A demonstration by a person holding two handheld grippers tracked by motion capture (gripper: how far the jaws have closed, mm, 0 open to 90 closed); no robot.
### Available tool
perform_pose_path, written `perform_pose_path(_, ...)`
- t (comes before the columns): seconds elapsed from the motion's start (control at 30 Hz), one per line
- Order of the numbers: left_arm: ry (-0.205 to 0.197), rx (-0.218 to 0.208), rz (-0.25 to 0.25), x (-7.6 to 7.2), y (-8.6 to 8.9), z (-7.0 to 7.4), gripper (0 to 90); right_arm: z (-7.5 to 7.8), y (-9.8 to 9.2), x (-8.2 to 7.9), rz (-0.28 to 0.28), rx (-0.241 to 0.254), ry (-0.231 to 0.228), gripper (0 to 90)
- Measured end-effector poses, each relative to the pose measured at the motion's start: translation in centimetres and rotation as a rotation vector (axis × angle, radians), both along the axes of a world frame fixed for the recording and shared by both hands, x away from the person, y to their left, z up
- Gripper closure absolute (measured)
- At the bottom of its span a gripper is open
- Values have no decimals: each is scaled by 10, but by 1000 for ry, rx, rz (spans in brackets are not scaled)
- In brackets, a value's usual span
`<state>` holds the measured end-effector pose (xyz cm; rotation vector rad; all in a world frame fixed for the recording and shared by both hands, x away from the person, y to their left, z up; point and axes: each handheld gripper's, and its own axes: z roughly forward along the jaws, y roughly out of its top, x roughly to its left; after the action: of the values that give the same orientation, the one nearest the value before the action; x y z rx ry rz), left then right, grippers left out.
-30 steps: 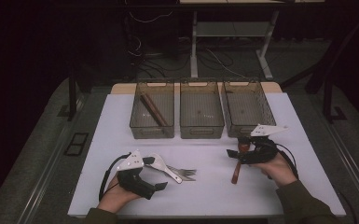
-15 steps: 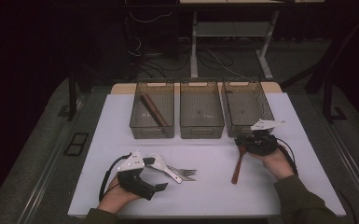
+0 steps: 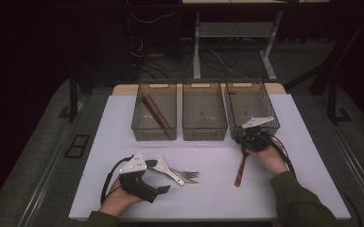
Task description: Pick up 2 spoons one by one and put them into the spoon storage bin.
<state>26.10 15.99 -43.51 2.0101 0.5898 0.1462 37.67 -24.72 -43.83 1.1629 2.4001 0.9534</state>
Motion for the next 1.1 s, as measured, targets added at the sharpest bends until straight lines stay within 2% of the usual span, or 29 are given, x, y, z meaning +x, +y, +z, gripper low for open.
perform_pose_path(0.23, 1, -3, 1, 0, 1, 0, 0, -3, -8, 0, -25, -45, 17, 892)
perform_pose_path(0.5, 0, -9, 6, 0, 2, 0, 0, -3, -23, -6, -40, -89, 24, 893)
perform_pose_path(0.73, 0, -11, 4, -1, 1, 0, 0, -2, -43, -16, -66, -96, 51, 892)
perform_pose_path(1.1, 0, -16, 5, -1, 2, 1, 0, -1, -65, -37, -70, -110, 80, 892)
